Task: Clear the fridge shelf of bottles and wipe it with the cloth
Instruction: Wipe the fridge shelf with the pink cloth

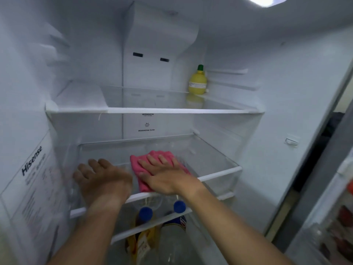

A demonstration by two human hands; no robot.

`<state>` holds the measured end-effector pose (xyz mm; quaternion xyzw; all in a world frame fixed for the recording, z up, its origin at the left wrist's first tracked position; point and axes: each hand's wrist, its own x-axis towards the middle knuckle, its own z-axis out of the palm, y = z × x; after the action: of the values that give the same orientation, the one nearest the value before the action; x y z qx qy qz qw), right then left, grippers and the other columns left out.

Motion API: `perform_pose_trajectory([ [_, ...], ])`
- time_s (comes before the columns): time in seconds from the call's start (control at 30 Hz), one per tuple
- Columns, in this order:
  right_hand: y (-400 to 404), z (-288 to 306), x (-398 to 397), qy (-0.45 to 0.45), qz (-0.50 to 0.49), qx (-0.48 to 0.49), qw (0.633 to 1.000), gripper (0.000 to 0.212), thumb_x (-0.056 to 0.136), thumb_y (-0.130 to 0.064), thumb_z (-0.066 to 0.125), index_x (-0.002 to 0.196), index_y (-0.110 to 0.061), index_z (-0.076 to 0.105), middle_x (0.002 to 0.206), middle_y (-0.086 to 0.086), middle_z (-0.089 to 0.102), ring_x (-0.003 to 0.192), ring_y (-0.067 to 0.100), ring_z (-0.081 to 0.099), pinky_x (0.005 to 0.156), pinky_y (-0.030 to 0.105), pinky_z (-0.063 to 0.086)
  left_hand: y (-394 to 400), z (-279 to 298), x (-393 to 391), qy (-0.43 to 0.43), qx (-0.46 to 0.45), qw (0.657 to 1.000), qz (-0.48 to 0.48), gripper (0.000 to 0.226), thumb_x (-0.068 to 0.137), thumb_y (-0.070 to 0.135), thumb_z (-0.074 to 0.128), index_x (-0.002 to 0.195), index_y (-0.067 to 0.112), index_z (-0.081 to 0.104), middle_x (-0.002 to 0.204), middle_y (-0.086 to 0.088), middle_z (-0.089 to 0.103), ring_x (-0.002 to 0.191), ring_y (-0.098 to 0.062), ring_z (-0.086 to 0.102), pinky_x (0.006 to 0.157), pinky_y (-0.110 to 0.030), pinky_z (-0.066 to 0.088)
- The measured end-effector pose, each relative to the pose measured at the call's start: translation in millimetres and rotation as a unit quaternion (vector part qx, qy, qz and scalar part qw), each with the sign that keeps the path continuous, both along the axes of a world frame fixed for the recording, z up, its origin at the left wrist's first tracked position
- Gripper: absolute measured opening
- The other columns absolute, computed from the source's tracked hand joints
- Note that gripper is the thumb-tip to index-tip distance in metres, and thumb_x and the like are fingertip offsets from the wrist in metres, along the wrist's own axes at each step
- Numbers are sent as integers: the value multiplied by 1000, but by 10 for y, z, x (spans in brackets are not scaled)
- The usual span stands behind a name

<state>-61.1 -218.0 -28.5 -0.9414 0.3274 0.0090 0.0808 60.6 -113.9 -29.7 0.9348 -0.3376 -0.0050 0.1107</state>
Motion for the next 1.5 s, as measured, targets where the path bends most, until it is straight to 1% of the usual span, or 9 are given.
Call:
perform_pose_trajectory([
  [0.17, -444, 5, 547, 4, 34, -27, 999, 63, 99, -61, 7, 160, -44, 4, 171, -11, -1, 157, 20, -3, 123, 56, -5, -28, -44, 41, -22, 27, 999, 6, 67, 87, 35, 29, 145, 0, 33, 152, -22, 30, 138, -44, 26, 115, -51, 22],
  [0.3, -1084, -31, 680, 1, -32, -38, 999, 76, 86, -73, 7, 158, -47, 9, 171, -8, 10, 157, 21, 5, 123, 52, -1, -41, -37, 38, -27, 17, 999, 6, 63, 90, 33, 28, 144, 0, 33, 151, -21, 30, 139, -44, 26, 116, -51, 21],
  [0.4, -1448, -45, 305, 3, -132, -65, 989, 96, 70, -82, 0, 158, -45, 11, 168, -3, 20, 154, 26, 17, 121, 52, 7, -29, -37, 3, -45, 23, 999, -8, 67, 91, 33, 27, 149, -1, 26, 156, -24, 23, 142, -46, 22, 117, -54, 19],
  [0.57, -1548, -40, -532, 13, -242, -75, 967, 83, 93, -70, 10, 163, -26, 12, 170, 8, 13, 156, 25, 13, 124, 45, 2, -7, 8, 1, -25, 13, 1000, -4, 67, 95, 34, 25, 153, 0, 17, 161, -20, 14, 146, -44, 16, 119, -53, 14],
  [0.67, -1556, -106, -878, 31, -239, -86, 967, 105, 73, -76, -6, 163, -24, 8, 171, 7, 13, 156, 21, 10, 125, 41, 2, -8, -5, 9, -11, 3, 1000, -8, 67, 97, 35, 23, 154, 0, 15, 162, -21, 13, 146, -44, 14, 120, -53, 12],
  [0.8, -904, -22, -1075, 37, -275, -63, 959, 83, 89, -69, 7, 163, -31, 6, 172, 2, 3, 157, 19, 0, 124, 46, -7, -34, -36, 36, 7, -8, 1000, 5, 70, 97, 39, 23, 154, 0, 15, 162, -22, 12, 147, -44, 13, 120, -54, 9],
  [1.13, 496, 30, -568, -48, -113, -5, 992, 57, 104, -53, 15, 160, -40, 14, 171, -5, 6, 157, 24, -2, 120, 59, -12, 10, 1, -27, 18, -5, 1000, 9, 70, 98, 40, 22, 154, 0, 16, 163, -21, 11, 148, -44, 11, 120, -52, 6],
  [1.37, -113, 73, 98, 13, -42, -11, 999, 60, 104, -57, 12, 160, -42, 1, 171, -10, -4, 157, 23, -6, 123, 57, -4, -46, -32, 12, 6, 0, 1000, 13, 69, 96, 37, 20, 153, -1, 17, 163, -21, 11, 148, -43, 11, 119, -52, 8],
  [1.5, -669, 85, 117, 30, -113, -18, 993, 62, 103, -55, 16, 162, -37, 5, 172, -4, 0, 157, 26, -1, 121, 57, 0, -50, -54, 48, -11, 14, 1000, 14, 68, 95, 37, 19, 151, -2, 22, 160, -23, 17, 145, -45, 16, 118, -52, 13],
])
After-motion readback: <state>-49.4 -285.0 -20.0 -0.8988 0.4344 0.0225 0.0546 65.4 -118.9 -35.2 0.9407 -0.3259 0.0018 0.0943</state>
